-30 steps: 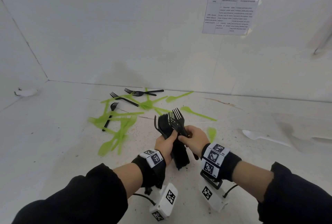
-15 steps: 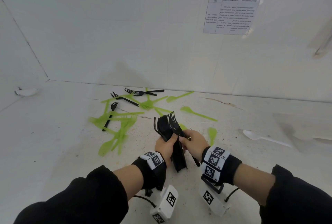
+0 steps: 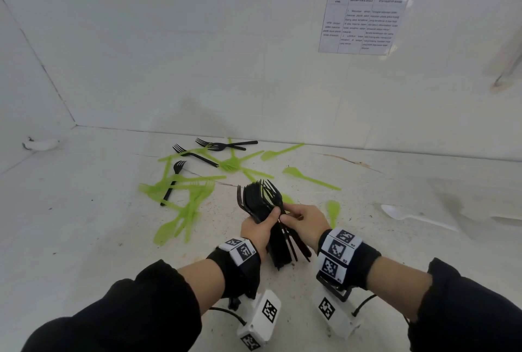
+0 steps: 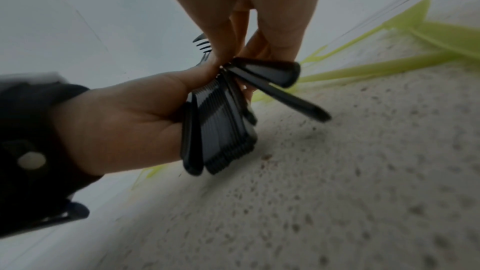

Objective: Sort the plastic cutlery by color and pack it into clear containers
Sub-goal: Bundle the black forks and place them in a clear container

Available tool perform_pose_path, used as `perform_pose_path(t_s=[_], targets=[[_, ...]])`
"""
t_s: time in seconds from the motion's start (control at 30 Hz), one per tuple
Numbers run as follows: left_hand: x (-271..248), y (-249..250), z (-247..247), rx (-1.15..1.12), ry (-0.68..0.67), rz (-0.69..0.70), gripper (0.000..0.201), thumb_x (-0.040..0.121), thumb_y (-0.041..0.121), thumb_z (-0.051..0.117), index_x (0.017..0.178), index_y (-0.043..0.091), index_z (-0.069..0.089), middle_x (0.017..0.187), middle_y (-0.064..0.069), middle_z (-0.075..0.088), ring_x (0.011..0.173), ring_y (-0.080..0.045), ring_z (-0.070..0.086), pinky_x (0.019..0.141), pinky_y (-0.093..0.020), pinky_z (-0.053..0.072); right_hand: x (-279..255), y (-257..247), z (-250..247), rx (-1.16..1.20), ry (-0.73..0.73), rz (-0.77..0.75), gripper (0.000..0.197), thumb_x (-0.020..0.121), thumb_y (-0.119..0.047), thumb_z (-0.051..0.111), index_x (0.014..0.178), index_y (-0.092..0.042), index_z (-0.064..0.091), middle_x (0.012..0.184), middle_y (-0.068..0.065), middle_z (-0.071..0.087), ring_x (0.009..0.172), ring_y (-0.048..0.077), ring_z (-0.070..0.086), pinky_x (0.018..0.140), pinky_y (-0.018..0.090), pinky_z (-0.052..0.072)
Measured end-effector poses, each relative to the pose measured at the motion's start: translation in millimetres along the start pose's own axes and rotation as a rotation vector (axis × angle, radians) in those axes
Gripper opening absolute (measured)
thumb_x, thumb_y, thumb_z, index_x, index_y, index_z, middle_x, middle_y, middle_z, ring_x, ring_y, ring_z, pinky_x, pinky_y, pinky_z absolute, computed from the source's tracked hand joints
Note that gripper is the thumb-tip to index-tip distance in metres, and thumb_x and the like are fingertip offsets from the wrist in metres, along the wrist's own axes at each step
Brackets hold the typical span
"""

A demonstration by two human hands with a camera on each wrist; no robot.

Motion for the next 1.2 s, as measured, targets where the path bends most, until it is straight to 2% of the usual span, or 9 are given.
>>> perform_pose_path(t_s=[0.07,0.17,0.27,0.43,0.6,0.8,0.97,1.1,1.2], targets=[[0,1,0,0.004,-0.013,-0.001,0.023,0.085,0.011,0.067,0.106,0.004,0.066,0.105,-0.021,0.068,0.098,-0.034,0.065,0.089,-0.045,0.052,0,1,-1,0.015,-0.002,0.033,0.041,0.089,-0.016,0.060,0.129,-0.015,0.055,0.084,-0.002,0.064,0.093,0.015,0.060,0.084,0.021,0.043],[0,-1,-1,-0.035,-0.015,-0.006,0.024,0.085,0.008,0.065,0.109,0.000,0.065,0.107,-0.022,0.068,0.101,-0.035,0.064,0.091,-0.047,0.051,0,-1,0,-0.031,-0.010,0.026,0.034,0.091,-0.017,0.055,0.125,-0.013,0.054,0.103,0.008,0.066,0.103,0.021,0.060,0.091,0.028,0.044],[0,0,0,-0.046,-0.009,-0.003,0.022,0.085,0.008,0.066,0.106,0.002,0.067,0.107,-0.020,0.068,0.101,-0.035,0.064,0.094,-0.050,0.049,-1,-5,2,-0.068,-0.003,0.010,0.023,0.093,-0.017,0.048,0.114,-0.012,0.056,0.101,0.006,0.064,0.091,0.016,0.057,0.078,0.023,0.041],[1,-1,1,-0.043,-0.011,-0.015,0.002,0.084,0.004,0.066,0.085,0.005,0.068,0.075,-0.013,0.067,0.071,-0.026,0.063,0.077,-0.040,0.054,2,-5,1,-0.057,0.019,0.081,0.007,0.092,-0.017,0.043,0.088,-0.014,0.048,0.084,0.003,0.056,0.079,0.020,0.051,0.071,0.030,0.040],[2,-1,0,-0.044,-0.008,0.007,0.005,0.083,0.009,0.068,0.088,0.008,0.068,0.096,-0.017,0.070,0.090,-0.031,0.066,0.088,-0.042,0.052,2,-9,5,-0.065,-0.072,0.072,0.011,0.094,-0.018,0.040,0.087,-0.014,0.048,0.074,-0.004,0.050,0.077,0.018,0.048,0.071,0.028,0.038],[4,0,-4,-0.042,0.010,0.017,0.004,0.081,0.004,0.069,0.085,0.004,0.069,0.067,-0.008,0.066,0.062,-0.021,0.061,0.069,-0.033,0.053,3,-9,0,-0.008,-0.066,0.131,0.019,0.092,-0.017,0.040,0.073,-0.018,0.044,0.075,0.001,0.050,0.072,0.018,0.046,0.069,0.031,0.036],[6,1,-4,-0.049,0.043,0.001,0.006,0.080,0.005,0.071,0.076,0.005,0.067,0.058,-0.007,0.061,0.057,-0.023,0.056,0.067,-0.035,0.050,1,-13,-11,0.280,0.167,0.169,0.015,0.096,-0.013,0.032,0.090,-0.011,0.045,0.075,0.005,0.049,0.062,0.021,0.052,0.063,0.034,0.046],[5,0,-3,-0.044,0.028,0.006,0.007,0.081,0.005,0.069,0.076,0.005,0.065,0.059,-0.007,0.059,0.052,-0.020,0.056,0.061,-0.031,0.050,4,-17,-10,0.323,0.151,0.132,0.014,0.099,-0.011,0.027,0.106,-0.011,0.039,0.070,0.002,0.040,0.050,0.016,0.042,0.050,0.030,0.039],[2,-1,0,-0.057,0.009,0.022,0.004,0.082,0.003,0.068,0.085,0.005,0.068,0.067,-0.008,0.064,0.051,-0.016,0.059,0.058,-0.029,0.051,3,-13,-4,0.194,0.104,0.123,0.015,0.099,-0.014,0.036,0.112,-0.020,0.038,0.071,0.000,0.045,0.053,0.016,0.046,0.052,0.027,0.042]])
Point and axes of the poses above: each hand's wrist, its own x-axis towards the middle knuckle, its own z-axis out of the palm, y = z × x, the point moved 3 cm from there along x, towards the middle knuckle
